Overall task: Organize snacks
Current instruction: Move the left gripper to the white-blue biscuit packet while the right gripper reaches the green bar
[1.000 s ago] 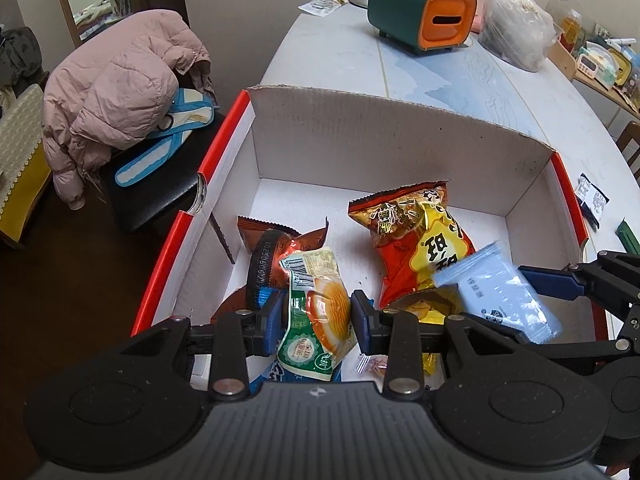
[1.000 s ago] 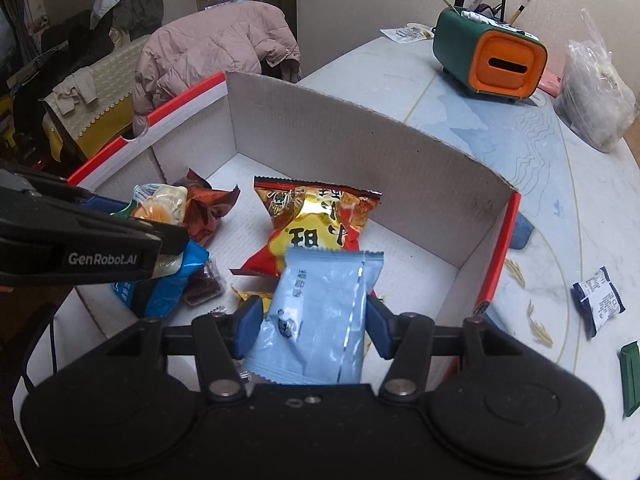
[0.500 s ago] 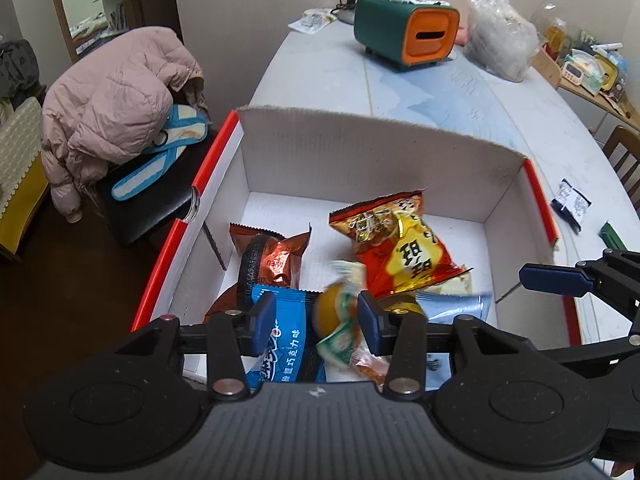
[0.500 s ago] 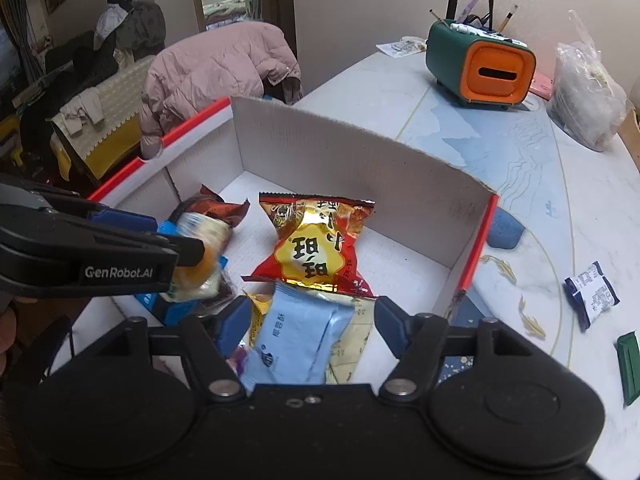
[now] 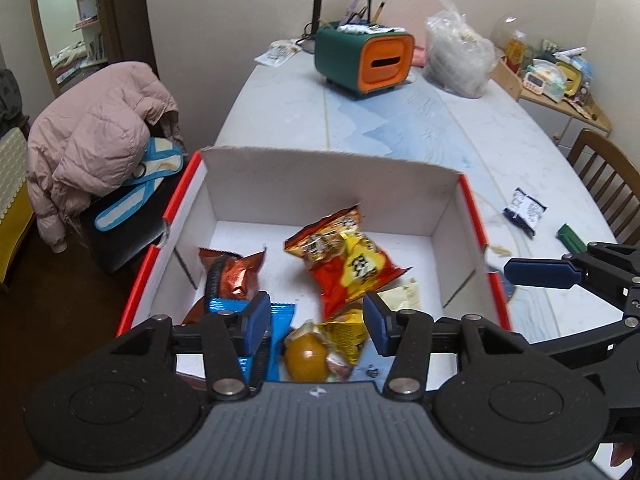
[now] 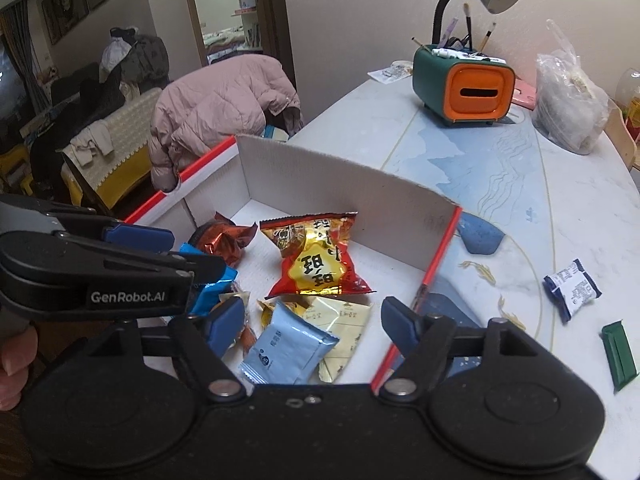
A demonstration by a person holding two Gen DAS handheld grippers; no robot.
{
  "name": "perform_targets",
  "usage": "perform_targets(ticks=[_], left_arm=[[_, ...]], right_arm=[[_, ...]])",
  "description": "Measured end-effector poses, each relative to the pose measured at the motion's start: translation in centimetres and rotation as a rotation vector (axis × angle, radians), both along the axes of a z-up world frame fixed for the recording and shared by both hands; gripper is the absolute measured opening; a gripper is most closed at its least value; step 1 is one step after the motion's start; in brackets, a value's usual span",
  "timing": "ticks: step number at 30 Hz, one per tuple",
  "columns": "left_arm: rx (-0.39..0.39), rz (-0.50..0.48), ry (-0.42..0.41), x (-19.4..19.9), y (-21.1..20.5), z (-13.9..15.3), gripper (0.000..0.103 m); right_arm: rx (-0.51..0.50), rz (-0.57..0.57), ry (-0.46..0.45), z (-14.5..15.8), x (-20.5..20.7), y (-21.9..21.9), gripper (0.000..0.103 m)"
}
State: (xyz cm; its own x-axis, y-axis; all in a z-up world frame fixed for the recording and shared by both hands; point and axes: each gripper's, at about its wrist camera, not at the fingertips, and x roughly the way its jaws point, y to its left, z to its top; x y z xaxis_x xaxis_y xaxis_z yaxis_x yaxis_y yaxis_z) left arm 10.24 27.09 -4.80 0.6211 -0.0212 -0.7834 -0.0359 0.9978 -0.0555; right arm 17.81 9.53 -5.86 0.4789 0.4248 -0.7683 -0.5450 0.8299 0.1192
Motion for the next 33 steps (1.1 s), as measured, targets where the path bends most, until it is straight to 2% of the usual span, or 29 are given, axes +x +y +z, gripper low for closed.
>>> perform_targets(ticks=[4, 6, 15, 23, 25, 33], left_arm=[[-0.004, -0.023, -0.019, -0.2, -1.2, 0.7, 0.05], [-0.006, -0.032, -0.026, -0.3, -1.9, 1.0, 0.056], [-0.018, -0.09, -0.047, -0.2, -5.9, 1.9, 0.06], [-0.034, -0.15, -0.046, 0.7, -10.1, 1.9, 0.064], [-0.039, -0.162, -0.046, 1.0, -11.2, 1.9, 0.066], [-0.074, -0.214, -0.049, 2.6, -15.5, 1.9, 0.071]], right_arm=[[0.007, -0.003, -0.018, 0.7, -0.3, -1.2, 0.078], [0.013, -0.007, -0.024, 1.0, -0.4, -2.0, 0.08], [0.027, -0.038, -0.051, 2.0, -1.0, -6.2, 0.087], [0.031, -0.093, -0.038, 1.9, -0.9, -11.1, 0.09], [0.035, -0.107, -0.039, 1.9, -0.9, -12.3, 0.097], [0.044, -0.151, -0.052, 1.8, -0.7, -17.2, 0.1]])
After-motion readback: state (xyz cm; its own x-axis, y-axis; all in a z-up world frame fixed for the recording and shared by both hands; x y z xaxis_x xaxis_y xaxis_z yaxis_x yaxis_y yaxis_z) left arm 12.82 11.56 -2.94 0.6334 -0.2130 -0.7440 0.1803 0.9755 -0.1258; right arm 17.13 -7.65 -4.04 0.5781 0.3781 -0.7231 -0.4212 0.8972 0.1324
